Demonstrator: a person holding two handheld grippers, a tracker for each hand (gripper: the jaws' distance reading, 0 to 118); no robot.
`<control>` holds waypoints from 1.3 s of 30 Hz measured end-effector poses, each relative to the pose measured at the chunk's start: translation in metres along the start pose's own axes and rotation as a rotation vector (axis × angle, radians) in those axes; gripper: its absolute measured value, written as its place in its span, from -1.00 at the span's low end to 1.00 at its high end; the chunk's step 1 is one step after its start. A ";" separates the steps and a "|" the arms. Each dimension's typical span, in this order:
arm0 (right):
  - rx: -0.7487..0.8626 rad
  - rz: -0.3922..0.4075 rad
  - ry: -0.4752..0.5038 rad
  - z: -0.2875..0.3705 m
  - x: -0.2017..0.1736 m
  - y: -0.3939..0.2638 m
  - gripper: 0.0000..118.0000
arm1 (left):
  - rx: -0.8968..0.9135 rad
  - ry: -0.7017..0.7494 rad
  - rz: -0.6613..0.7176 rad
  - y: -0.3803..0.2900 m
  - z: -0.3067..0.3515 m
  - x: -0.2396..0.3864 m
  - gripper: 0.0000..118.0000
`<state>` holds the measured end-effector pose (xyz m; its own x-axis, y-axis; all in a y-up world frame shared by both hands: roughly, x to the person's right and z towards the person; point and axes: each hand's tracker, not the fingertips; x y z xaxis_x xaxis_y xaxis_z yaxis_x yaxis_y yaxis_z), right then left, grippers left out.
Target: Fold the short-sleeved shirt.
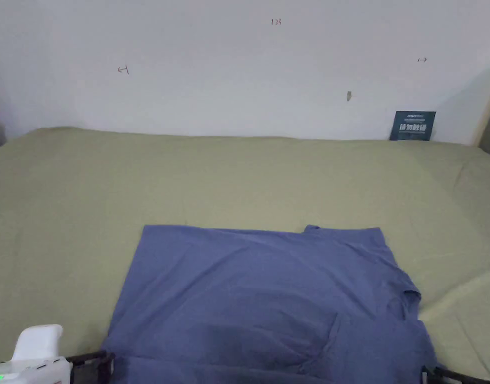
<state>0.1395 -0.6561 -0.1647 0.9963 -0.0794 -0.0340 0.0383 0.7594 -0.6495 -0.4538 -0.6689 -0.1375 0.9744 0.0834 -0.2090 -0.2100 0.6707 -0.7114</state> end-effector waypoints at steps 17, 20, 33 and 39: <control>-0.036 -0.020 -0.035 0.008 0.005 -0.018 -1.00 | -0.025 -0.040 0.028 -0.015 0.019 -0.019 0.01; -0.044 -0.033 -0.030 0.007 0.003 -0.022 -1.00 | -0.050 -0.025 0.003 -0.017 0.004 -0.011 0.87; -0.138 -0.013 0.045 -0.008 0.004 -0.035 0.66 | -0.133 -0.020 -0.034 -0.017 -0.032 0.003 -0.85; -0.216 0.035 0.020 -0.032 0.001 -0.044 -0.04 | -0.130 -0.021 -0.013 -0.017 -0.029 0.000 -0.85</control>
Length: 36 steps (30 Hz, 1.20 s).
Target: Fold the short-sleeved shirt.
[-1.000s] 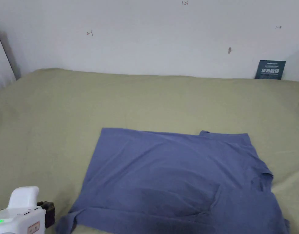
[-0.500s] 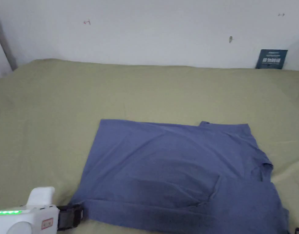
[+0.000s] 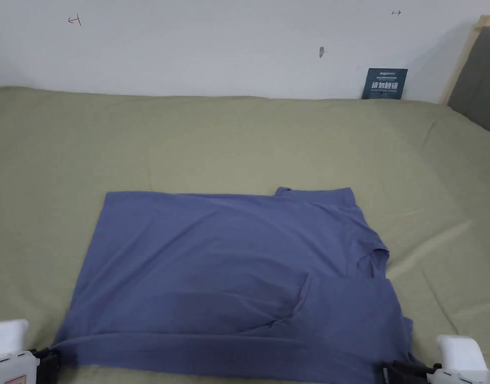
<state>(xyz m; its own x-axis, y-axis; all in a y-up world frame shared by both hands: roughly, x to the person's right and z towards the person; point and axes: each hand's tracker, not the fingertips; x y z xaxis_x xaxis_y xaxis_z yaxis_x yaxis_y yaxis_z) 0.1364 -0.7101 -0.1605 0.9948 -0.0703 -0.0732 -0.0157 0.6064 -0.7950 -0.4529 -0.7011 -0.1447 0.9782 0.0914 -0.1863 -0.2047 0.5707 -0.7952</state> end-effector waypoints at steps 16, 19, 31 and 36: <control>0.141 -0.012 0.027 0.015 0.002 0.107 -0.94 | 0.052 -0.082 -0.040 0.092 0.016 0.003 -0.85; 0.124 0.000 0.027 -0.009 0.004 0.142 -0.94 | 0.040 -0.082 -0.052 0.128 -0.004 0.012 -0.85; 0.013 -0.011 0.009 -0.106 0.007 0.210 -0.66 | -0.060 -0.080 -0.013 0.186 -0.088 0.024 -0.54; 0.119 -0.075 0.017 -0.098 0.013 0.201 0.83 | -0.019 -0.045 -0.044 0.175 -0.089 0.016 0.82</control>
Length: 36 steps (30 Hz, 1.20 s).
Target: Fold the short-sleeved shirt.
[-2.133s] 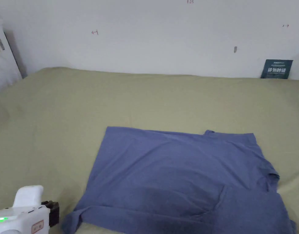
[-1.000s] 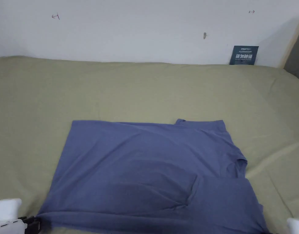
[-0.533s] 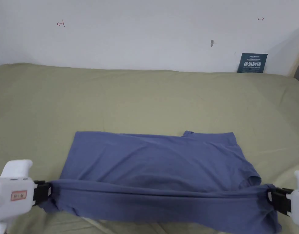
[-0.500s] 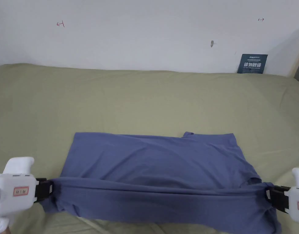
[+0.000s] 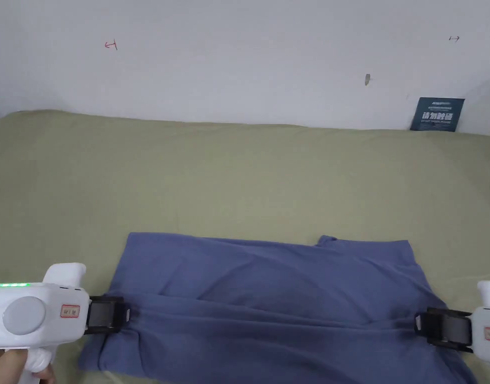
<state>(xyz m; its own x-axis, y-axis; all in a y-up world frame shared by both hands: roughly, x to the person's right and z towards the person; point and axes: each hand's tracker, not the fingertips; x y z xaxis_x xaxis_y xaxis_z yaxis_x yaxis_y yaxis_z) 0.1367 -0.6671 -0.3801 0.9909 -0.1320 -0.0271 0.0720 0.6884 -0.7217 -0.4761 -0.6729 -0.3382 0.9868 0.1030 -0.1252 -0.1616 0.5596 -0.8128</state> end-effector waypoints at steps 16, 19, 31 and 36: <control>-0.071 0.014 -0.027 0.068 -0.002 -0.072 -1.00 | -0.002 -0.019 0.066 -0.049 0.028 -0.003 0.65; -0.078 0.015 -0.026 0.060 0.002 -0.073 -1.00 | -0.007 0.011 0.058 -0.045 0.009 0.004 0.89; -0.122 0.026 0.000 0.035 -0.003 -0.064 0.80 | -0.027 0.063 0.019 -0.045 -0.003 0.021 -0.70; -0.157 0.052 -0.027 0.007 -0.003 -0.071 0.75 | -0.031 0.063 -0.007 -0.042 -0.004 0.028 -0.78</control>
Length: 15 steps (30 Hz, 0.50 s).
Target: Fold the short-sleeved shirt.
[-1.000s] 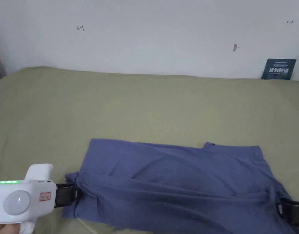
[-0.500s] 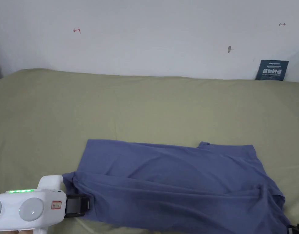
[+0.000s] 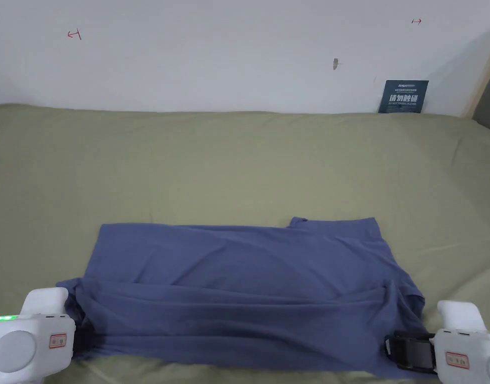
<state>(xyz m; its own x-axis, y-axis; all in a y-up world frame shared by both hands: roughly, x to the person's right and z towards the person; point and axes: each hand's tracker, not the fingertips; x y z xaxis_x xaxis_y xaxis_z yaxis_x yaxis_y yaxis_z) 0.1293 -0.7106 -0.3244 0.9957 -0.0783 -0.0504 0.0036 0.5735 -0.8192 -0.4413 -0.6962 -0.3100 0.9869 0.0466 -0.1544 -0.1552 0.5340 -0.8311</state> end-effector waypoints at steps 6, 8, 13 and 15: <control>0.000 -0.058 0.017 0.003 0.011 -0.008 -0.87 | -0.005 -0.010 0.015 -0.003 0.009 -0.004 -0.78; 0.015 -0.057 0.011 0.015 0.011 -0.008 -0.90 | 0.000 -0.007 0.006 -0.003 0.016 -0.004 -0.78; 0.059 -0.050 0.021 0.047 0.009 -0.018 -0.91 | 0.019 -0.014 0.002 -0.011 0.041 -0.007 -0.79; 0.063 -0.065 0.036 0.063 0.010 -0.025 -0.91 | 0.018 -0.018 0.007 -0.019 0.052 -0.012 -0.79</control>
<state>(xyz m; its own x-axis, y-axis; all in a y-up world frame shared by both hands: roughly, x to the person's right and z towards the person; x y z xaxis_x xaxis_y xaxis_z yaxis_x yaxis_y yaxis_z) 0.1453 -0.6749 -0.2683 0.9892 -0.1454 -0.0199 0.0748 0.6163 -0.7840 -0.4479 -0.6632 -0.2652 0.9864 0.0657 -0.1504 -0.1616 0.5485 -0.8204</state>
